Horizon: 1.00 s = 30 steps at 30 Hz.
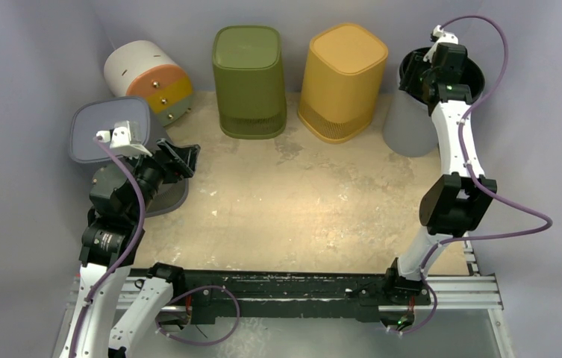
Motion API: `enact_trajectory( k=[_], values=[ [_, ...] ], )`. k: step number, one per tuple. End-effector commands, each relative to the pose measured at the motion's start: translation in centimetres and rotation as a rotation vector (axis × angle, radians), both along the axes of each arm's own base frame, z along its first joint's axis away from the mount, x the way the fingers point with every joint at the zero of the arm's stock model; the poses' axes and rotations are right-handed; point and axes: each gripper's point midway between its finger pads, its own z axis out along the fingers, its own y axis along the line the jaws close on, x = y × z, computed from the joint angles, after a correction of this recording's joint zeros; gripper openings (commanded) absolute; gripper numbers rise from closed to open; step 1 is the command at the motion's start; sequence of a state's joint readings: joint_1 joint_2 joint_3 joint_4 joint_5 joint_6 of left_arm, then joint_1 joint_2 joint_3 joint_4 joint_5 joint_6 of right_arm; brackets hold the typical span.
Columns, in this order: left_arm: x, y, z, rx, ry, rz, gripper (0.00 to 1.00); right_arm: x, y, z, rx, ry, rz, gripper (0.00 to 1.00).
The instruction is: Turn the large container upside down
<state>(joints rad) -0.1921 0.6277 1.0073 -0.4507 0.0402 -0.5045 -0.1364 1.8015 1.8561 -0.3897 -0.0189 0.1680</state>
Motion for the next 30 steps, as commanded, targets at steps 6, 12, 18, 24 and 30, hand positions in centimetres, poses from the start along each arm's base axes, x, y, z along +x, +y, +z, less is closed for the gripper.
enact_trajectory(
  k=[6, 12, 18, 24, 30],
  values=[
    [-0.2, 0.1, 0.6, 0.003, -0.027, 0.001, 0.74, 0.3, 0.0, 2.3, -0.004, -0.068, -0.002, 0.32],
    [-0.3, 0.1, 0.2, 0.003, -0.021, 0.001, 0.74, 0.0, -0.4, 2.5, -0.028, -0.065, -0.014, 0.06],
    [-0.4, 0.2, -0.3, 0.003, -0.016, 0.003, 0.74, -1.2, -0.7, 6.9, -0.044, -0.136, -0.041, 0.0],
    [-0.7, 0.2, -0.3, -0.001, -0.021, 0.003, 0.74, -3.5, -0.9, 14.0, -0.077, -0.248, -0.068, 0.0],
    [-1.0, 0.3, -0.6, 0.001, -0.02, 0.002, 0.74, -6.9, -1.5, 20.3, -0.132, -0.357, -0.11, 0.0]
  ],
)
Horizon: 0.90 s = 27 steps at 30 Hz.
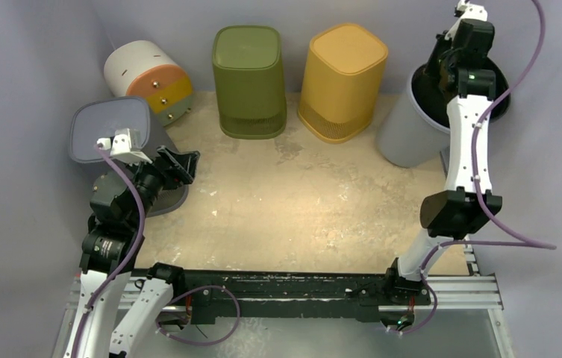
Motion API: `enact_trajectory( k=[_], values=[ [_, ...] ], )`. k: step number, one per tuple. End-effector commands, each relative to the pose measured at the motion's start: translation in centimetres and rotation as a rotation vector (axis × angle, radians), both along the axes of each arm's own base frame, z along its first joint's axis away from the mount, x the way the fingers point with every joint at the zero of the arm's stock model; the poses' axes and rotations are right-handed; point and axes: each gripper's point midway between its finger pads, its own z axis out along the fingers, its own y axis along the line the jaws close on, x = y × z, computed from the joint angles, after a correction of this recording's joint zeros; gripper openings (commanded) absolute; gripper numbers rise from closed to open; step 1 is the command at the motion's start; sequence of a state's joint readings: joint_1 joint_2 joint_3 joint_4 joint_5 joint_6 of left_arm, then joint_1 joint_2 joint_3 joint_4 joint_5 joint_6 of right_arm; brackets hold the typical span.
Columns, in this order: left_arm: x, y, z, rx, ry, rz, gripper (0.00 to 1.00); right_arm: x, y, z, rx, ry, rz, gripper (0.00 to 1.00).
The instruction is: Turn the large container upside down
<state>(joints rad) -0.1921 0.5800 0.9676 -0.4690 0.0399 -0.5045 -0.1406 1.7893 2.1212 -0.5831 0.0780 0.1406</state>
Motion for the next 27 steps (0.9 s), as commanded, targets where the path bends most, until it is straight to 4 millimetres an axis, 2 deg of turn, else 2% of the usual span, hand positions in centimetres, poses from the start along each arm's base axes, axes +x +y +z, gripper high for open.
enact_trajectory(
  k=[1, 6, 10, 14, 17, 20, 27],
  values=[
    [-0.1, 0.1, 0.4, 0.0, -0.029, 0.001, 0.74, -5.1, 0.3, 12.7, -0.074, -0.292, -0.023, 0.0],
    [-0.4, 0.1, 0.5, -0.002, -0.034, 0.001, 0.74, -8.3, 0.8, 16.9, -0.116, -0.406, -0.009, 0.0],
    [-0.6, 0.3, 0.4, 0.0, -0.031, 0.005, 0.74, -12.2, 1.6, 21.1, -0.135, -0.532, 0.004, 0.0],
    [-0.7, 0.3, 0.4, -0.004, -0.025, 0.008, 0.74, -15.3, 3.5, 24.4, -0.129, -0.644, 0.082, 0.0],
    [-0.7, 0.4, 0.6, -0.014, -0.015, 0.016, 0.75, -16.5, 6.0, 25.2, -0.103, -0.666, 0.21, 0.0],
    [-0.7, 0.5, 1.8, -0.015, -0.022, 0.024, 0.75, -17.6, 8.6, 25.5, -0.078, -0.682, 0.348, 0.0],
    [-1.2, 1.2, 5.4, -0.04, -0.063, 0.059, 0.75, -22.9, 13.1, 27.4, -0.045, -0.762, 0.573, 0.0]
  ],
)
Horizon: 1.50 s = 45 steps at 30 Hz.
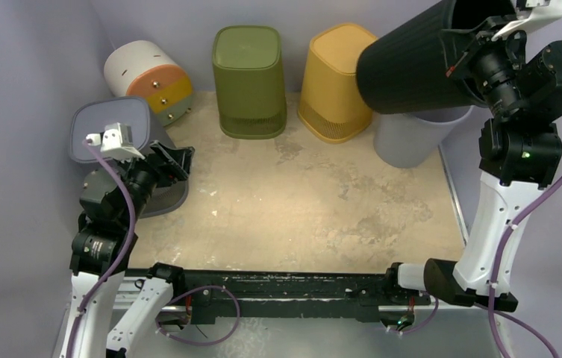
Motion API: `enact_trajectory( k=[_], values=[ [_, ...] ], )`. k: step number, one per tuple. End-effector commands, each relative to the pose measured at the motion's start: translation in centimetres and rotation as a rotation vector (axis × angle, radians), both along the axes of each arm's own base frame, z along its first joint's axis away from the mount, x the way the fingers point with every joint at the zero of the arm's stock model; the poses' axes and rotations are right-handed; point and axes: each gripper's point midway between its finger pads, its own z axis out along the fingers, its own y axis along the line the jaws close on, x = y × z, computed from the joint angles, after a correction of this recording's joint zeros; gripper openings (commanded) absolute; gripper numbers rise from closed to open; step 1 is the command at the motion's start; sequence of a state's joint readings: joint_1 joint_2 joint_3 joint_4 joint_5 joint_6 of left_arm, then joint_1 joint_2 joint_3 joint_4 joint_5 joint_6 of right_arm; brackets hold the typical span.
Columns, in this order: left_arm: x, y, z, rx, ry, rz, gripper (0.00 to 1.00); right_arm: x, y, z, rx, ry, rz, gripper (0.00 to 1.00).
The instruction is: Turn the large container upside down
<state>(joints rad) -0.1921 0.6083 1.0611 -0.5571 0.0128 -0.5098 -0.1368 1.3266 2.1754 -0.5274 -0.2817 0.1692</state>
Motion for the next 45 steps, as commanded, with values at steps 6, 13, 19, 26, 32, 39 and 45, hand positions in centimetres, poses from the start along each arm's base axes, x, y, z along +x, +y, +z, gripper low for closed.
enact_trajectory(
  k=[6, 13, 19, 26, 32, 39, 45],
  values=[
    [-1.3, 1.5, 7.0, -0.059, -0.134, 0.078, 0.75, -7.7, 8.3, 3.7, -0.003, -0.174, 0.463, 0.0],
    [-1.8, 2.0, 10.3, -0.076, -0.182, 0.1, 0.75, -6.9, 10.3, -1.8, 0.061, -0.07, 0.587, 0.0],
    [-1.9, 1.6, 11.7, -0.118, -0.214, 0.081, 0.75, -4.8, 15.3, -4.7, 0.1, 0.011, 0.664, 0.0],
    [-1.5, 1.4, 12.0, -0.115, -0.208, 0.074, 0.76, -2.3, 24.4, -10.3, 0.156, 0.138, 0.776, 0.0],
    [-1.6, 1.8, 12.2, -0.089, -0.202, 0.093, 0.76, -3.6, 29.8, -13.1, 0.319, 0.174, 0.903, 0.0],
    [-1.4, 1.6, 12.2, -0.087, -0.197, 0.085, 0.76, -4.4, 31.3, -16.6, 0.536, 0.172, 0.938, 0.0],
    [-1.6, 1.5, 12.5, -0.089, -0.204, 0.077, 0.76, -4.9, 33.3, -18.7, 0.625, 0.2, 0.982, 0.0]
  ],
)
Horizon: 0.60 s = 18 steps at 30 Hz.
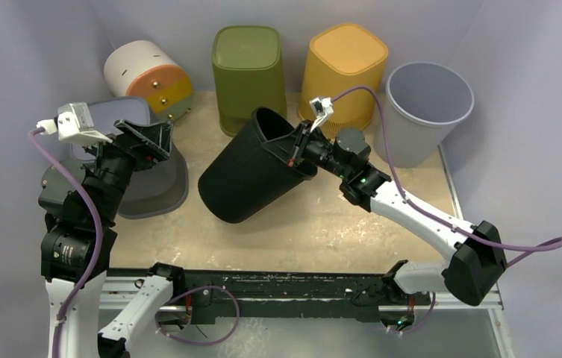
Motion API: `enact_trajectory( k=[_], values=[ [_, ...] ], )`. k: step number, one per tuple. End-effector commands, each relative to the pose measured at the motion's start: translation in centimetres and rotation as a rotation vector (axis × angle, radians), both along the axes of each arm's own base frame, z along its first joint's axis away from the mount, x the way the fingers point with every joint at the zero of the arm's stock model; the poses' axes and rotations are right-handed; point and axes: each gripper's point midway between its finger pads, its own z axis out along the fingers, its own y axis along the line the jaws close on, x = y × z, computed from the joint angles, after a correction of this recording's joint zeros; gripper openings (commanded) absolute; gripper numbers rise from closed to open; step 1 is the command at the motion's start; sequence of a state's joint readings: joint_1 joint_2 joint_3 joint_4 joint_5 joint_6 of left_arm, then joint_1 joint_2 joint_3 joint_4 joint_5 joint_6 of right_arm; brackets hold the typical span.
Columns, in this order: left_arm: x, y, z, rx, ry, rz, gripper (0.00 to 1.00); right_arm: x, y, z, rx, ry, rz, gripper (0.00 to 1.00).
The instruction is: Turn the large container upside down
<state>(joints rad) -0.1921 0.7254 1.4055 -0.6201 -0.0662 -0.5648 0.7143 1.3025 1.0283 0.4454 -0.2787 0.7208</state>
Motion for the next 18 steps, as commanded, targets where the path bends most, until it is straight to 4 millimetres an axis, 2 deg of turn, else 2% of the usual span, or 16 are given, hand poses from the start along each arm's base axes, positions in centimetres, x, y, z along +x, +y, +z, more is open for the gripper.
enact_trajectory(
  k=[1, 5, 8, 13, 15, 18],
  values=[
    [-0.5, 0.1, 1.8, -0.003, -0.05, -0.001, 0.76, -1.4, 0.2, 7.5, 0.321, -0.139, 0.023, 0.0],
    [-0.4, 0.0, 1.7, -0.001, -0.042, -0.004, 0.76, -1.9, 1.2, 6.3, 0.401, -0.109, 0.045, 0.0],
    [-0.5, 0.1, 1.5, 0.005, -0.036, -0.003, 0.76, -1.9, 1.0, 5.2, 0.458, -0.08, 0.045, 0.0],
    [-0.6, 0.3, 1.3, 0.012, -0.026, 0.006, 0.76, -1.7, 0.7, 0.3, 0.459, 0.063, 0.03, 0.0],
    [-0.5, 0.3, 1.2, 0.014, -0.023, 0.009, 0.77, -1.5, -0.1, -1.9, 0.468, 0.12, 0.005, 0.0],
    [-0.6, 0.3, 1.2, 0.014, -0.024, 0.009, 0.77, -1.1, -2.4, -5.6, 0.496, 0.21, -0.039, 0.0]
  ],
)
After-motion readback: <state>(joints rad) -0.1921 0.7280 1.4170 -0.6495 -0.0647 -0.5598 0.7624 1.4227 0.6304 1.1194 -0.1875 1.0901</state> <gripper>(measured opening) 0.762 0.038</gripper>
